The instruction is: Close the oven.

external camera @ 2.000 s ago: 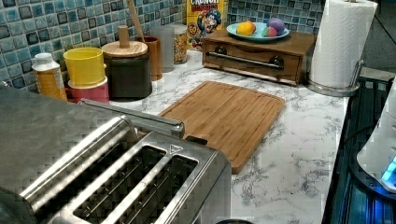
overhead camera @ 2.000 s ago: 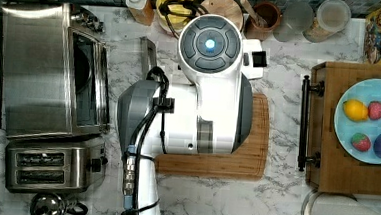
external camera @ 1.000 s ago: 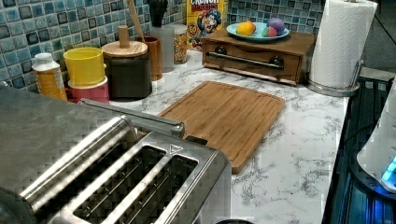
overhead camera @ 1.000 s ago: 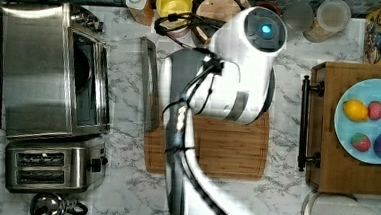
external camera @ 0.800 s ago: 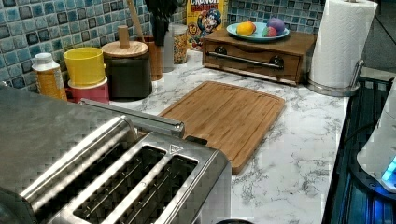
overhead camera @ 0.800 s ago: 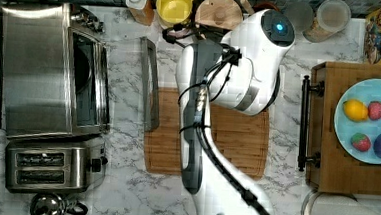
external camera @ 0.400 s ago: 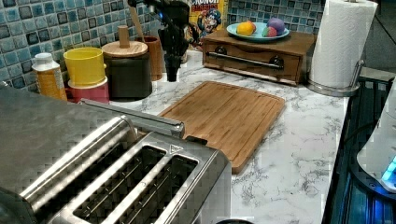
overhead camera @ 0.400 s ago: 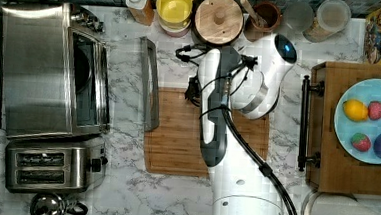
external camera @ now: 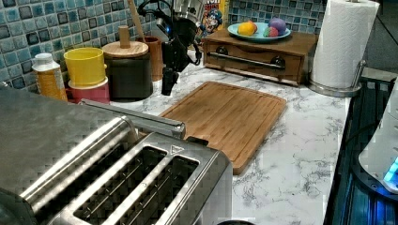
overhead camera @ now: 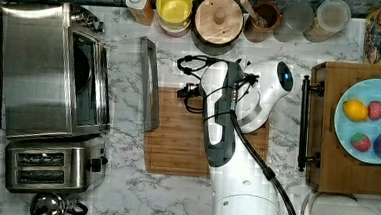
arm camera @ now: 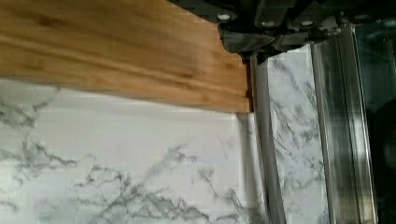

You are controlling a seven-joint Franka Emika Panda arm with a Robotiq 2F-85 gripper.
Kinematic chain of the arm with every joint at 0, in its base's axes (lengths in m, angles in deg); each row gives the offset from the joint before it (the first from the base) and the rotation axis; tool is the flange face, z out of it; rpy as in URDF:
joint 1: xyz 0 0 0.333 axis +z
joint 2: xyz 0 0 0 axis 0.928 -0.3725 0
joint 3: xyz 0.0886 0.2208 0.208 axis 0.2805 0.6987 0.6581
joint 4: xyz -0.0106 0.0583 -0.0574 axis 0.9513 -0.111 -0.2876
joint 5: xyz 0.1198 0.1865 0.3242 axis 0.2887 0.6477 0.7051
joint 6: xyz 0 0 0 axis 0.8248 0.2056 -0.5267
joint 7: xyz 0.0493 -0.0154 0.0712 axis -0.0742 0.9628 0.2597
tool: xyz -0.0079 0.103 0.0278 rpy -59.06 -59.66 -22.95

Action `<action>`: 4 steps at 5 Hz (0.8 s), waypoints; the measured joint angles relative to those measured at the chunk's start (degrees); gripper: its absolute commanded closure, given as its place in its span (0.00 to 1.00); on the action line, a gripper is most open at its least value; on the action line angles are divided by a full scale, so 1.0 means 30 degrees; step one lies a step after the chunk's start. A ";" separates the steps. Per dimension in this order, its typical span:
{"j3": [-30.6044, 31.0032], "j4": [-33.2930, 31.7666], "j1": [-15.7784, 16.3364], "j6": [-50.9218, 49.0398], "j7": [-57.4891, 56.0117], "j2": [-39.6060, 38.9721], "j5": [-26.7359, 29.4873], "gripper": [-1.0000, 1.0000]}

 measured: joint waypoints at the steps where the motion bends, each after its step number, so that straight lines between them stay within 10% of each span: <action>1: 0.0588 -0.0727 -0.0014 0.2499 -0.1623 0.0089 0.3348 1.00; 4: 0.2993 -0.0615 0.0275 0.5232 -0.3059 -0.0797 0.3376 1.00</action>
